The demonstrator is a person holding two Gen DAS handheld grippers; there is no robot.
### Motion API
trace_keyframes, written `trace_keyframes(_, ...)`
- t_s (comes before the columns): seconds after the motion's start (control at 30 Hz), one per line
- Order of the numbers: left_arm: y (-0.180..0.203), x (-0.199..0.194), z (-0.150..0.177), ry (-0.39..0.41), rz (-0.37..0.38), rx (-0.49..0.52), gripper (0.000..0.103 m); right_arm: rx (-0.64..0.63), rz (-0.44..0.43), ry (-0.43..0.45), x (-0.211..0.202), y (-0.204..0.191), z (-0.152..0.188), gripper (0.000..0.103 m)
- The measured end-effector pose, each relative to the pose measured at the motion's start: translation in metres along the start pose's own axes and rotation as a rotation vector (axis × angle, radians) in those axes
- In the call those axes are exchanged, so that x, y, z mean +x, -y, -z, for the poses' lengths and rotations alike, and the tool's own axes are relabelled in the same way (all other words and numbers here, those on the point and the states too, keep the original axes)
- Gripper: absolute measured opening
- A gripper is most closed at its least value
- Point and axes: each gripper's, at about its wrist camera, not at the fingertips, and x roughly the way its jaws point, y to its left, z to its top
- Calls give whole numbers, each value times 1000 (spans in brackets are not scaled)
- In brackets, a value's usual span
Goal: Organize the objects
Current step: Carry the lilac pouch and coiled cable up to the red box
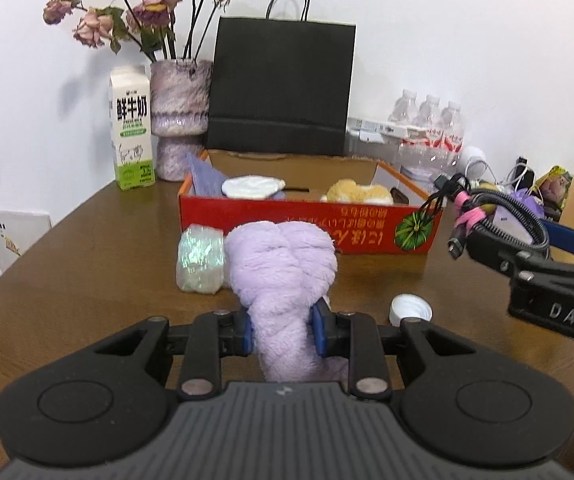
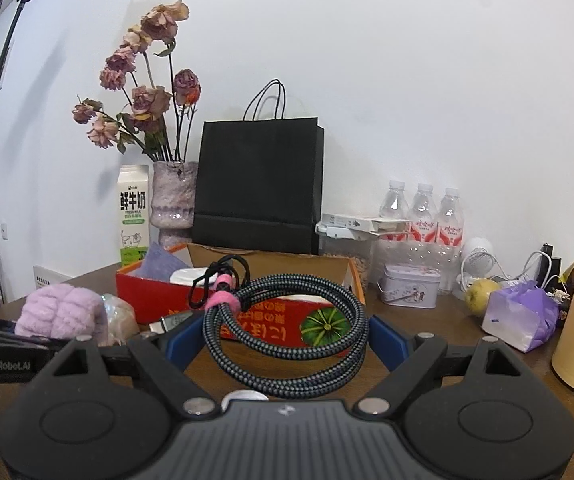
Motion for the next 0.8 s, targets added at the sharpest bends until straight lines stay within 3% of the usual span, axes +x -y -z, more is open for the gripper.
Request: trace_keyframes(0.8,1,29,-54,94,15,24,27,-26,-13,24,49,-23,-36,87)
